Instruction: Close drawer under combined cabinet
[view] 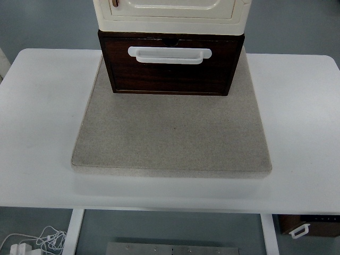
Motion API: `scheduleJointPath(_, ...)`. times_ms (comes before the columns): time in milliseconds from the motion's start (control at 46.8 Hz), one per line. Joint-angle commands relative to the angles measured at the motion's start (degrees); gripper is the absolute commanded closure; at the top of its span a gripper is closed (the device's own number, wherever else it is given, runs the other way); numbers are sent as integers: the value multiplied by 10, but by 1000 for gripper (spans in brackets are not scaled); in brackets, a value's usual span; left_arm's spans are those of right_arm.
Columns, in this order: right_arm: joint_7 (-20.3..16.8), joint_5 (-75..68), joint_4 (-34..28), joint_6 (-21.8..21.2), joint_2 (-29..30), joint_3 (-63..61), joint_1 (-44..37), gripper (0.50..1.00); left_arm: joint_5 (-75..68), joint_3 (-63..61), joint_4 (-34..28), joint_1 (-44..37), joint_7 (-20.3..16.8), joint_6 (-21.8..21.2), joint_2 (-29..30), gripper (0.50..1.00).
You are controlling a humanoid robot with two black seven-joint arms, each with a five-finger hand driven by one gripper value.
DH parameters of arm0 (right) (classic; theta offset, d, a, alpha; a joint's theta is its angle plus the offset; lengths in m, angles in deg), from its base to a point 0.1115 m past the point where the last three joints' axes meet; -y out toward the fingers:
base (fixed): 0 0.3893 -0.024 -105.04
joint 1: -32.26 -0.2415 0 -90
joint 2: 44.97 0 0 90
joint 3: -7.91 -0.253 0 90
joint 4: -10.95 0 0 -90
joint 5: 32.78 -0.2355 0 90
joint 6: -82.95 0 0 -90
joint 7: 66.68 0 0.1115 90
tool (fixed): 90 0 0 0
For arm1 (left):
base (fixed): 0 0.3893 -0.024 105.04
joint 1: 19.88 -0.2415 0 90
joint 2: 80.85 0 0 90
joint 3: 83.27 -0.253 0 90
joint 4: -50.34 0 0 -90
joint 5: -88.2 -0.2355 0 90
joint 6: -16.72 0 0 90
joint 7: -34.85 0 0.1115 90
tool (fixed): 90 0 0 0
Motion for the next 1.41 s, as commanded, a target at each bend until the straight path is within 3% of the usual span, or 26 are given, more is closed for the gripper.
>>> scheduleJointPath(0,0,0,0,0,0,0,0,548,0,0,-2,-19,2,-12,-21,500)
scheduleJointPath(406,0,0,0,0,0,0,0,548,147,-1,-1,-97,21,-4,-73,500)
scheduleJointPath(1388,0,0,0,0,0,0,0,548,185,5,-2,-121,22,-4,-166,500)
